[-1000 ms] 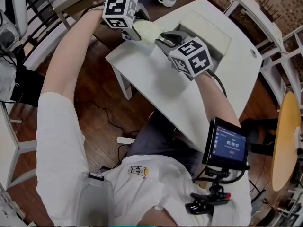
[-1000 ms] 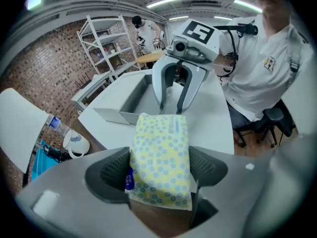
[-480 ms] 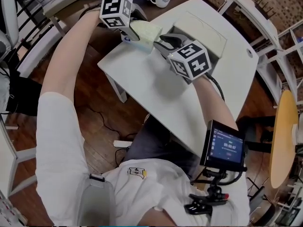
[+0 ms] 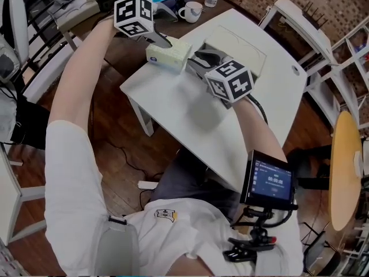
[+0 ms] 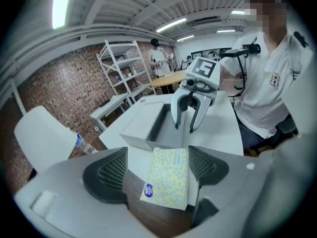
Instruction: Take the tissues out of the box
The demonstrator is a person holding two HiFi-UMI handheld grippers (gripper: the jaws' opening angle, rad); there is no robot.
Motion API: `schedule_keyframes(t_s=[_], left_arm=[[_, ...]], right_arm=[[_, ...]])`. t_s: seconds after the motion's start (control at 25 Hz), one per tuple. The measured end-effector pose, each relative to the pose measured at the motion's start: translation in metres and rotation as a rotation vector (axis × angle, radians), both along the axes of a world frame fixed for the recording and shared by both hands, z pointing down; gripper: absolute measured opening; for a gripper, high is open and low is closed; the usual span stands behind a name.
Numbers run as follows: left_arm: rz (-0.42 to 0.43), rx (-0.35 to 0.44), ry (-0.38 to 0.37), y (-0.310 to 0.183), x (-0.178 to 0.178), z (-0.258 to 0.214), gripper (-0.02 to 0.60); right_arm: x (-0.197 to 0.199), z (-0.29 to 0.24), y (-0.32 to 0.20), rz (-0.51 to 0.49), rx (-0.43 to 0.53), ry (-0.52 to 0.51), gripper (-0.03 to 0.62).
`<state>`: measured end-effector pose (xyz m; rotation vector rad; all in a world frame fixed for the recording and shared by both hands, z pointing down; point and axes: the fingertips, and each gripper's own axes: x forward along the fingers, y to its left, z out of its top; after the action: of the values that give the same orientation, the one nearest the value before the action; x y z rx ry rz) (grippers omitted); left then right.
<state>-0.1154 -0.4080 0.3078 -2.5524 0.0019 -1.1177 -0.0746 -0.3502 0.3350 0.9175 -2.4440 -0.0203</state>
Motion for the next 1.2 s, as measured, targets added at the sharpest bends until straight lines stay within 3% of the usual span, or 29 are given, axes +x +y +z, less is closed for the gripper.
schedule_keyframes(t_s=[0.2,0.44,0.64,0.8,0.88,1.0,1.2], left_arm=[[0.047,0.091,0.127,0.041,0.022,-0.055,0.381],[0.149,0.128,0.211,0.116,0.063,-0.053,0.295],[0.167,0.058,0.311,0.168,0.096,-0.030,0.193],[0.163,-0.034,0.388,0.208,0.122,0.010,0.003],[0.148,-0.083,0.399,0.227,0.131,0.041,0.000],[0.124,-0.142,0.346,0.247,0.140,0.086,0.000],[0.107,-0.229,0.295,0.256,0.149,0.100,0.000]], right_arm=[[0.012,-0.033,0.017,0.002,0.057,-0.025,0.120],[0.050,-0.060,0.058,0.034,0.107,-0.065,0.119],[0.088,-0.054,0.102,0.055,0.093,-0.096,0.118],[0.119,-0.021,0.141,0.076,0.044,-0.105,0.118],[0.131,0.000,0.161,0.091,0.013,-0.116,0.118],[0.141,0.034,0.184,0.110,-0.037,-0.115,0.118],[0.146,0.054,0.198,0.126,-0.069,-0.161,0.115]])
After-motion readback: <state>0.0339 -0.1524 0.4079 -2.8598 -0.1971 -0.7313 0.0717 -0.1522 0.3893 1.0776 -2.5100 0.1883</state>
